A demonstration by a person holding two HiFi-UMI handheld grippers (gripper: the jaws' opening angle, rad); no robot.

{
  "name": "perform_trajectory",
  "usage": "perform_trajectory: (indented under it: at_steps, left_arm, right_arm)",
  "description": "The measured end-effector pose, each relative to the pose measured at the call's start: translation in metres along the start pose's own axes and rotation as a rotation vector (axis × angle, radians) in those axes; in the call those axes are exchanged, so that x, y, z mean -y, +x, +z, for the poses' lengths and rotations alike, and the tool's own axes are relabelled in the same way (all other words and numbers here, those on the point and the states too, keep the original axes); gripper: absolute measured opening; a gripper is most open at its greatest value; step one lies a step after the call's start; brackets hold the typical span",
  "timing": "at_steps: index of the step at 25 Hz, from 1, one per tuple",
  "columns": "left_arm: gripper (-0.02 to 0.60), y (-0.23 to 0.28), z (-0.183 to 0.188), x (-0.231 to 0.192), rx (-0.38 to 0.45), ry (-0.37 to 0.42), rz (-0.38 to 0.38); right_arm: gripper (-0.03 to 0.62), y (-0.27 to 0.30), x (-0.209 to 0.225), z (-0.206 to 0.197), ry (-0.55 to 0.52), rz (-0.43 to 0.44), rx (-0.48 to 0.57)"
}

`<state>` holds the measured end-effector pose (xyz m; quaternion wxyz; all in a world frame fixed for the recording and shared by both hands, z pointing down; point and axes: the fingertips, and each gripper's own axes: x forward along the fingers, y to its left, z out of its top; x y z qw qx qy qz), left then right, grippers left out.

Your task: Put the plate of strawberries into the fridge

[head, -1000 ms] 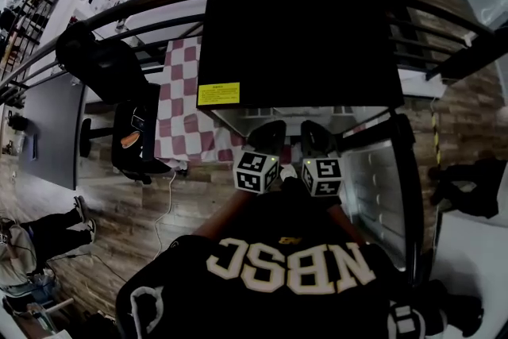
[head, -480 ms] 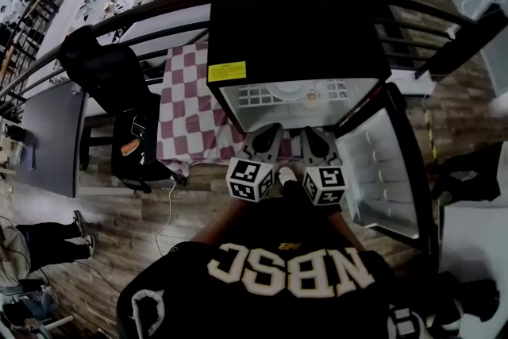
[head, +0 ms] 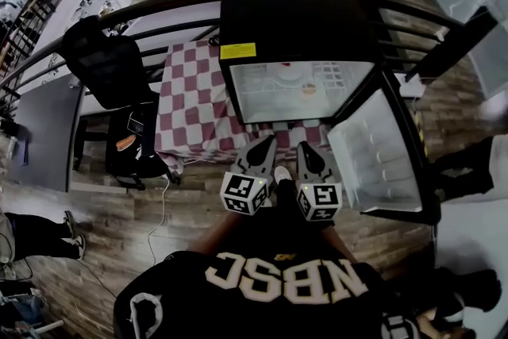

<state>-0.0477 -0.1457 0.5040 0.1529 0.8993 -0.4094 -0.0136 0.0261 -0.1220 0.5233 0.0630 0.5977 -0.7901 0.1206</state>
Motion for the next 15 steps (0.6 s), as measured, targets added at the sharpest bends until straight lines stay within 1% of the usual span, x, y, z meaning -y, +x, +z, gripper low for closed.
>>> perform_trajectory:
  at_steps: [3,6,11,15]
  left_arm:
    - [0.016,-0.014,-0.012,-0.001,-0.003,-0.029,0.015]
    - [0.016,-0.022,-0.024,0.001,-0.024,-0.062,0.016]
    - [0.016,-0.027,-0.027,0.009,-0.018,-0.075,0.007]
    - [0.017,-0.023,-0.031,0.015,-0.029,-0.091,-0.003]
  right_arm:
    - [0.034,-0.017,-0.008,-0.012,0.034,-0.002,-0.022]
    - [0.034,-0.028,-0.006,-0.015,0.075,-0.021,-0.026]
    - [0.034,-0.040,-0.002,-0.009,0.050,-0.044,-0.014]
    - [0.034,-0.045,0.007,-0.013,0.117,-0.053,-0.030]
